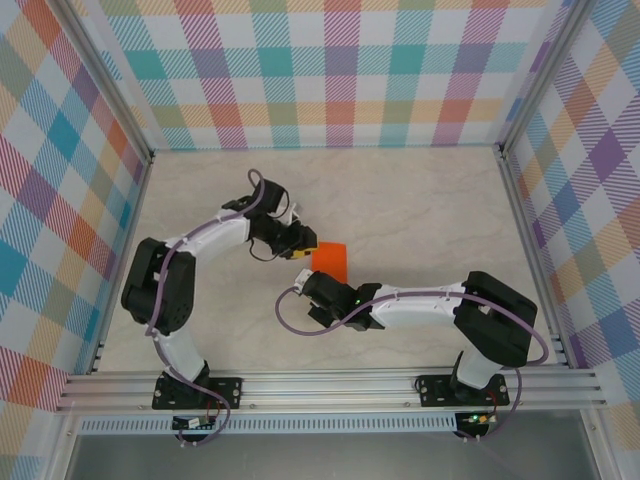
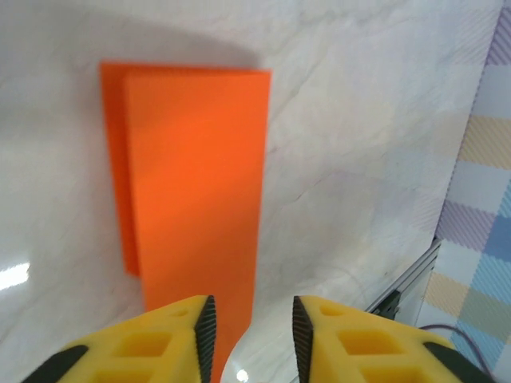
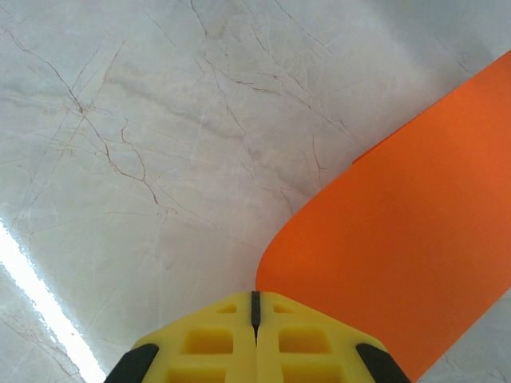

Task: Fold a paper plane with a square sheet of paper (fold left side to right side)
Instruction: Third fold the triangle at the center of the table.

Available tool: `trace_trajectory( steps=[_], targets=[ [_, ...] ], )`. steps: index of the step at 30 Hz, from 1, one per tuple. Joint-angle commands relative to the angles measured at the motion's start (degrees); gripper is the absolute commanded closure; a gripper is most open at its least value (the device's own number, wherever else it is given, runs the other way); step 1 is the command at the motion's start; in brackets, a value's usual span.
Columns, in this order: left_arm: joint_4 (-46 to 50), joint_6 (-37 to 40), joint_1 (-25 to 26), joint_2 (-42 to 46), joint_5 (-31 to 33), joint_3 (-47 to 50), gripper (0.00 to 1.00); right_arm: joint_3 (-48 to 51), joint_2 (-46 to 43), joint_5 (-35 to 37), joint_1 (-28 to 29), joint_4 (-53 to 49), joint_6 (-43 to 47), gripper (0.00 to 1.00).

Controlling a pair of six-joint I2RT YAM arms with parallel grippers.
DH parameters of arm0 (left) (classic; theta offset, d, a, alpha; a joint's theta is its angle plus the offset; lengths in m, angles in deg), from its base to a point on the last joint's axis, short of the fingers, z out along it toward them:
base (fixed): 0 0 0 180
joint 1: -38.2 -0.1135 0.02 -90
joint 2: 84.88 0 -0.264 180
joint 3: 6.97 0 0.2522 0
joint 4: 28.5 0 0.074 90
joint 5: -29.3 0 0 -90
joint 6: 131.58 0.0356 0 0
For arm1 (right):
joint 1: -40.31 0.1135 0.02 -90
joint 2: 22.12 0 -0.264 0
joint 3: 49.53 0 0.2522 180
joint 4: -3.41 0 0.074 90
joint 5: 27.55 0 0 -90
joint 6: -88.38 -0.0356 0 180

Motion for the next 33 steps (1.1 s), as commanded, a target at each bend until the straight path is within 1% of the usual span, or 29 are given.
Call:
trace_trajectory(
  steps=[1, 5, 9, 17, 23, 27, 33],
  targets=[
    [0.73, 1.64, 1.65, -6.62, -3.44, -5.26, 0.73, 0.54, -1.14, -1.46, -0.54, -0.54, -1.5, 1.0],
    [2.1, 2.19, 4.07, -13.33, -3.31, -11.39, 0.78, 0.38, -1.02, -1.8, -0.78, -0.75, -2.0, 1.0],
    [2.84, 2.2, 5.08, -18.07, -3.0, -14.55, 0.8, 0.17, -0.79, -2.8, -1.35, -0.9, -2.36, 1.0],
    [5.36, 3.6, 5.61, -23.34, -0.48, -18.07, 0.82, -0.63, -0.66, -5.82, -2.76, -2.46, -3.39, 1.0],
    [6.49, 4.94, 5.96, -24.51, 0.65, -17.79, 0.83, -1.31, -0.8, -11.28, -5.76, -2.99, -5.98, 1.0],
    [6.44, 5.31, 5.96, -24.73, 0.83, -17.31, 0.83, -1.24, -1.04, -18.23, -10.06, -2.57, -8.61, 1.0],
    [6.63, 6.03, 5.96, -25.25, 0.91, -17.24, 0.85, 0.73, -2.28, -26.43, -16.36, -0.17, -12.08, 1.0]
  ],
)
